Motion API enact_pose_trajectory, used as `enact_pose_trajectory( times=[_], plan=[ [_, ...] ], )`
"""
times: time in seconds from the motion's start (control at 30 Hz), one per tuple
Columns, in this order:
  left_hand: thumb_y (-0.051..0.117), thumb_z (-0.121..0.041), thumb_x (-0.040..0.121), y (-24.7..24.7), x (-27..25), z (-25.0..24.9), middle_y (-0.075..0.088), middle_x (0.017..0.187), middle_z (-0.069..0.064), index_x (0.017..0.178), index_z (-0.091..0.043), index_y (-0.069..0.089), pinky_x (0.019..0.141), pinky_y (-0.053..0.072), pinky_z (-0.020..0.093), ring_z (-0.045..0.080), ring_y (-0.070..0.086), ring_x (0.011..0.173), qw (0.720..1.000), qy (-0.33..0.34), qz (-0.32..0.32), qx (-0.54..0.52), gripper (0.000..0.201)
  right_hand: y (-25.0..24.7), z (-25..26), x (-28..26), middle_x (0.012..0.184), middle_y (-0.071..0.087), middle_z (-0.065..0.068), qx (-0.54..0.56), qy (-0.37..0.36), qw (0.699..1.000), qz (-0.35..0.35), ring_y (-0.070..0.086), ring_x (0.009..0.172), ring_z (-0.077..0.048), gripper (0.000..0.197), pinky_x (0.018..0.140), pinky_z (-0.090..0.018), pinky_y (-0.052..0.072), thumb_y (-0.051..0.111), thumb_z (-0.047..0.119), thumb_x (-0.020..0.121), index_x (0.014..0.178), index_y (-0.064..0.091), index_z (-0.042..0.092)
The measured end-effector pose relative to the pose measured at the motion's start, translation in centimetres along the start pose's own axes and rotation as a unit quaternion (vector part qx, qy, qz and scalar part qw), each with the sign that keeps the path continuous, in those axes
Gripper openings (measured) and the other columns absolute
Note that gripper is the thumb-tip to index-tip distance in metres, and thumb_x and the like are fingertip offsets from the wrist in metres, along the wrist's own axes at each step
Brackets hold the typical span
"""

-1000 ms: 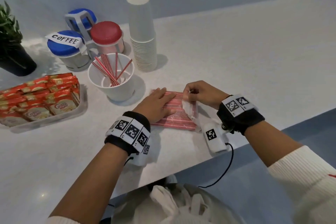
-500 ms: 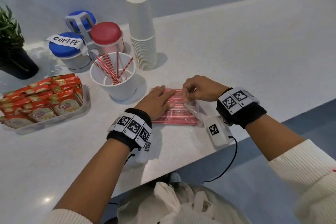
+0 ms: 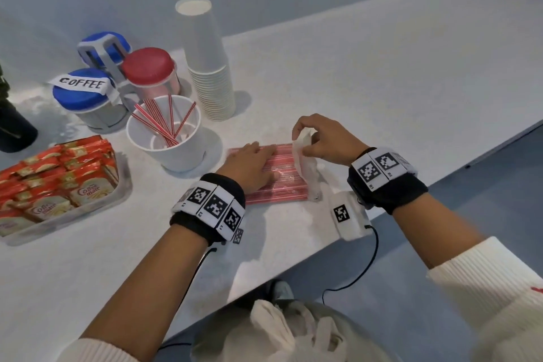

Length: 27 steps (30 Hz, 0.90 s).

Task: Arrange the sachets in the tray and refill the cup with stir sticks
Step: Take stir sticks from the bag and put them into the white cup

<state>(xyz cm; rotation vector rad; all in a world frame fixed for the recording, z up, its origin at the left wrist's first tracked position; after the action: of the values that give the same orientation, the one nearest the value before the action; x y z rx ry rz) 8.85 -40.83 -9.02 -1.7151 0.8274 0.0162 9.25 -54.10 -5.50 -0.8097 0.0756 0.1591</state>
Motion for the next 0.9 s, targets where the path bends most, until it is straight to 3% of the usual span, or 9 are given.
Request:
enact_pose_trajectory(
  times=[0.17, 0.27, 0.37, 0.43, 0.5, 0.63, 0.7, 0.83, 0.9],
  plan=[
    [0.050, -0.038, 0.091, 0.5, 0.9, -5.1, 0.027, 0.151, 0.006, 0.148, -0.024, 0.015, 0.112, 0.027, 0.043, 0.025, 0.029, 0.137, 0.996, 0.085, 0.008, -0.001, 0.068, -3.7, -2.3, -1.4, 0.110, 0.058, -0.008, -0.036, 0.053, 0.995, -0.082, 0.051, 0.070, -0.010, 0.027, 0.063, -0.010, 0.040, 0.052, -0.010, 0.078, 0.090, 0.067, 0.008],
    [0.050, -0.042, 0.091, 1.2, 1.8, -6.5, 0.018, 0.155, 0.008, 0.149, -0.023, 0.012, 0.114, 0.021, 0.043, 0.025, 0.020, 0.142, 0.996, 0.086, 0.026, 0.027, 0.072, -3.6, -3.4, -2.1, 0.124, 0.055, -0.012, -0.096, 0.065, 0.991, -0.062, 0.057, 0.101, -0.023, 0.026, 0.081, -0.020, 0.041, 0.051, -0.008, 0.082, 0.099, 0.068, 0.002],
    [0.050, -0.046, 0.090, 1.9, 2.7, -6.4, 0.004, 0.158, 0.006, 0.149, -0.022, 0.010, 0.116, 0.013, 0.044, 0.024, 0.008, 0.146, 0.995, 0.068, 0.025, 0.063, 0.075, -1.7, -4.0, -2.9, 0.137, 0.042, -0.005, -0.254, 0.067, 0.965, -0.003, 0.038, 0.123, -0.026, 0.025, 0.097, -0.032, 0.032, 0.055, 0.013, 0.089, 0.111, 0.066, 0.011],
    [0.052, -0.049, 0.088, 2.2, 3.0, -6.1, -0.002, 0.158, 0.005, 0.149, -0.020, 0.008, 0.117, 0.009, 0.045, 0.023, 0.002, 0.146, 0.996, 0.058, 0.025, 0.066, 0.081, -0.7, -4.0, -3.1, 0.129, 0.044, -0.004, -0.314, 0.057, 0.948, 0.007, 0.036, 0.120, -0.026, 0.028, 0.093, -0.035, 0.033, 0.054, 0.022, 0.090, 0.115, 0.064, 0.014],
    [0.054, -0.054, 0.085, 2.5, 3.2, -5.5, -0.006, 0.158, 0.004, 0.150, -0.019, 0.002, 0.117, 0.007, 0.045, 0.023, -0.003, 0.146, 0.997, 0.049, 0.026, 0.062, 0.090, 0.1, -3.9, -3.1, 0.120, 0.050, -0.008, -0.267, 0.053, 0.962, 0.017, 0.046, 0.112, -0.026, 0.028, 0.086, -0.029, 0.035, 0.054, 0.018, 0.089, 0.114, 0.063, 0.011],
    [0.066, -0.060, 0.072, 3.0, 2.6, -4.0, -0.012, 0.158, 0.003, 0.148, -0.021, -0.011, 0.117, 0.002, 0.048, 0.023, -0.009, 0.146, 0.998, 0.039, 0.031, 0.047, 0.115, 1.6, -3.9, -2.9, 0.092, 0.061, -0.009, -0.186, 0.074, 0.978, 0.051, 0.044, 0.085, -0.022, 0.022, 0.066, -0.022, 0.031, 0.045, 0.004, 0.088, 0.087, 0.067, 0.010],
    [0.070, -0.058, 0.068, 2.8, 2.0, -2.7, -0.012, 0.158, 0.004, 0.148, -0.021, -0.011, 0.117, 0.001, 0.050, 0.024, -0.009, 0.146, 0.998, 0.026, 0.032, 0.051, 0.121, 1.6, -3.9, -2.6, 0.094, 0.063, -0.014, -0.153, 0.091, 0.983, 0.037, 0.047, 0.084, -0.024, 0.027, 0.067, -0.024, 0.035, 0.042, 0.000, 0.086, 0.089, 0.068, 0.009],
    [0.074, -0.058, 0.064, 1.8, 0.9, 0.1, -0.002, 0.158, 0.004, 0.148, -0.022, -0.007, 0.116, 0.005, 0.055, 0.025, -0.001, 0.146, 0.998, -0.020, 0.030, 0.057, 0.123, 1.3, -3.6, -1.4, 0.056, 0.046, 0.005, -0.068, 0.109, 0.991, 0.024, 0.041, 0.058, -0.011, 0.045, 0.048, -0.014, 0.027, 0.047, -0.006, 0.080, 0.046, 0.041, 0.024],
    [0.075, -0.056, 0.063, 1.3, 0.4, 1.0, 0.011, 0.154, 0.002, 0.148, -0.022, 0.000, 0.113, 0.012, 0.059, 0.025, 0.010, 0.143, 0.998, -0.038, 0.017, 0.049, 0.118, 1.4, -3.5, -0.9, 0.044, 0.046, 0.010, 0.007, 0.121, 0.992, 0.015, 0.041, 0.052, -0.007, 0.053, 0.049, -0.017, 0.030, 0.047, -0.007, 0.079, 0.036, 0.045, 0.025]
  ],
)
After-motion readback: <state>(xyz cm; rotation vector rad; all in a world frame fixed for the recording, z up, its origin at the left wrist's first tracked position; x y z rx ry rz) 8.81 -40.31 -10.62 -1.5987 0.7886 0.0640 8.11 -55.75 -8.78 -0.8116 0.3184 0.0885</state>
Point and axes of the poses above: each hand's wrist, its own x-axis towards the middle knuckle, its own y-axis out of the palm, z = x × y, the point moved 8 cm from there along x, towards the middle knuckle
